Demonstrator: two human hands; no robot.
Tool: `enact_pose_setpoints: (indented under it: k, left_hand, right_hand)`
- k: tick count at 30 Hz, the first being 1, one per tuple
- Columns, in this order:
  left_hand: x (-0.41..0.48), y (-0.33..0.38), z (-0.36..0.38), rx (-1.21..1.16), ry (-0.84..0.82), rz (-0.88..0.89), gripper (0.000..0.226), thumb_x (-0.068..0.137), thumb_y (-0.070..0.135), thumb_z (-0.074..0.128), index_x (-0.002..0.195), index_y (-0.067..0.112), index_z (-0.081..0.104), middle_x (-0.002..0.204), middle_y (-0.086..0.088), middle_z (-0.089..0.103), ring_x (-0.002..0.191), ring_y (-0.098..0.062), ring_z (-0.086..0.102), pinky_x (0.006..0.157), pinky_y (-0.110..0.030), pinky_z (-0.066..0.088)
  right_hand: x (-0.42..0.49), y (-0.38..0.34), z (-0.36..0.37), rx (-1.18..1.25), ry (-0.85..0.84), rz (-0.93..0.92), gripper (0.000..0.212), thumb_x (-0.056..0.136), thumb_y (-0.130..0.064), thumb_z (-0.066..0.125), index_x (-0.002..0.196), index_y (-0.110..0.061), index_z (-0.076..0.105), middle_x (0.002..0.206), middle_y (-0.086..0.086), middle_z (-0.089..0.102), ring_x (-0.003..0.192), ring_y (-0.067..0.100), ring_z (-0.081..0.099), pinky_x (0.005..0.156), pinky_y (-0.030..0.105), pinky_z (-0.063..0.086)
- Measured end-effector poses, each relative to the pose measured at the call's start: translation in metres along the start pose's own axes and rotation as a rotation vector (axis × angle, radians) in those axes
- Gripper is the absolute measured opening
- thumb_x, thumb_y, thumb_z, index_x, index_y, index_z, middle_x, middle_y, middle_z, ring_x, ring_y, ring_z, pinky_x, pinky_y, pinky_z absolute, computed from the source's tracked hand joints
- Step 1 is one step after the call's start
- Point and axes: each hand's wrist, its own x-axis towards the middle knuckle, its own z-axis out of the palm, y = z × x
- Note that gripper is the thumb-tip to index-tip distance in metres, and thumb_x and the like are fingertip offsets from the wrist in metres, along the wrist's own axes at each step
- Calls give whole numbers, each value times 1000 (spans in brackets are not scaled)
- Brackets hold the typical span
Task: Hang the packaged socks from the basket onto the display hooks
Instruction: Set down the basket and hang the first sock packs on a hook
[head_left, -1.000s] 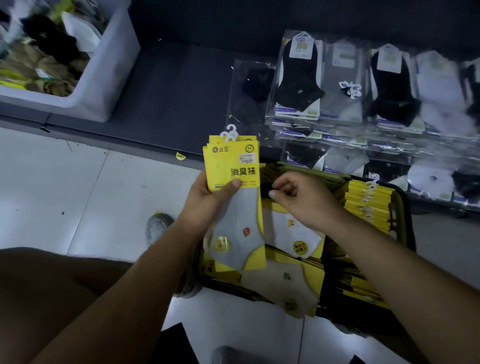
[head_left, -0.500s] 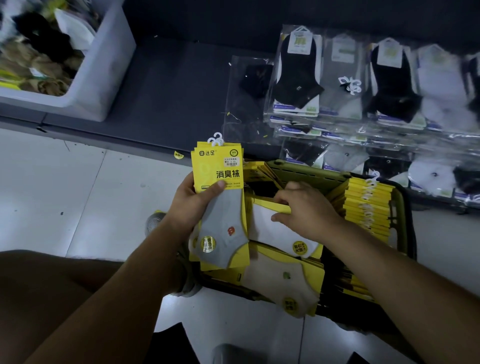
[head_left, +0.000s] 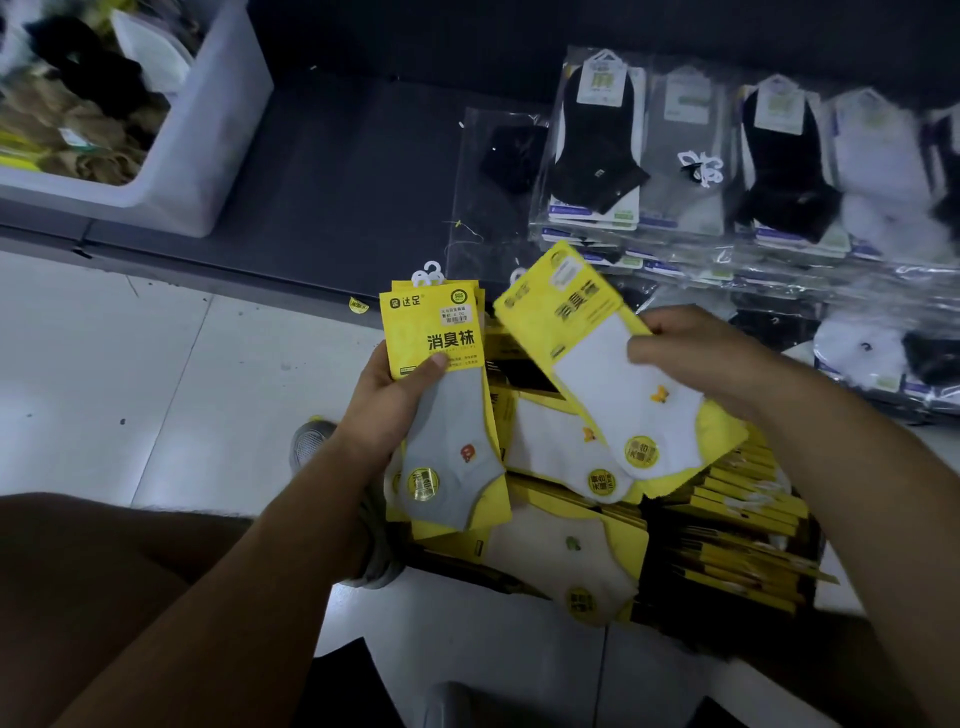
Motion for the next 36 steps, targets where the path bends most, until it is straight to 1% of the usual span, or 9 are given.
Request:
enact_pose_setpoints:
  k: [3, 7, 9, 12, 14, 17, 22, 27, 36]
  left_hand:
    - [1, 3, 4, 9, 16, 10, 38, 105, 21, 65, 141, 10, 61, 129, -11, 76, 114, -33, 75, 97, -49, 60]
    - [0, 4, 13, 58, 18, 30, 41, 110, 38, 55, 142, 15, 60, 131, -5, 74, 119, -28, 72, 103, -49, 58]
    - [-5, 4, 18, 126, 28, 46, 49, 109, 56, 43, 142, 25, 59, 124, 12, 70, 122, -17, 65, 99, -34, 53]
    - [-10, 3, 24, 48, -19, 8, 67, 94, 67, 50, 141, 21, 61, 130, 7, 70, 123, -19, 65, 105, -39, 52]
    - [-10, -2, 27, -19, -106, 27, 56, 91, 43, 69, 137, 12, 64, 128, -6, 77, 116, -26, 75, 98, -42, 61]
    - [-6, -9, 24, 30, -140, 117, 31, 97, 9, 74, 126, 13, 69, 119, -3, 81, 105, -19, 79, 79, -27, 64]
    - [3, 0, 5, -15, -58, 122, 28, 93, 12, 78, 119, 20, 71, 112, 2, 83, 101, -19, 80, 77, -29, 65]
    - [15, 5, -20, 18, -27, 112, 38, 94, 8, 76, 131, 10, 68, 118, -3, 81, 101, -19, 80, 75, -28, 64]
    - [19, -10, -28, 39, -67, 77, 33, 94, 8, 75, 126, 15, 70, 112, 3, 83, 100, -18, 80, 74, -26, 64]
  right_hand:
    - [-4, -2, -2, 237, 37, 28, 21, 82, -11, 60, 69, -23, 71, 65, -1, 68, 56, 17, 63, 55, 24, 47]
    - [-14, -11, 34, 497, -101, 30, 26, 86, 2, 59, 85, -16, 77, 91, 10, 77, 82, 31, 71, 74, 37, 55]
    - [-21, -14, 58, 522, -189, -16, 25, 89, 3, 61, 97, -16, 76, 100, 10, 77, 93, 30, 73, 83, 41, 57]
    - [-24, -12, 81, 277, -160, -146, 17, 91, -10, 69, 103, -22, 72, 98, 1, 77, 91, 20, 73, 84, 41, 57]
    - [-24, -12, 87, 90, -107, -221, 18, 87, -23, 76, 104, -26, 71, 89, -1, 73, 83, 16, 70, 79, 41, 57]
    - [-22, -11, 89, 63, -27, -228, 24, 84, -33, 79, 103, -27, 67, 83, -2, 69, 75, 13, 68, 69, 35, 55]
    - [-12, 13, 80, -213, 114, -282, 25, 92, -33, 70, 114, -22, 69, 100, -9, 68, 81, 3, 60, 71, 21, 48]
    - [-6, 28, 82, -606, 53, -320, 40, 89, -44, 69, 124, -25, 65, 120, -2, 64, 114, 23, 50, 92, 35, 41]
    - [-3, 32, 88, -734, 95, -336, 47, 91, -50, 65, 132, -27, 61, 125, -1, 54, 121, 23, 45, 97, 35, 33]
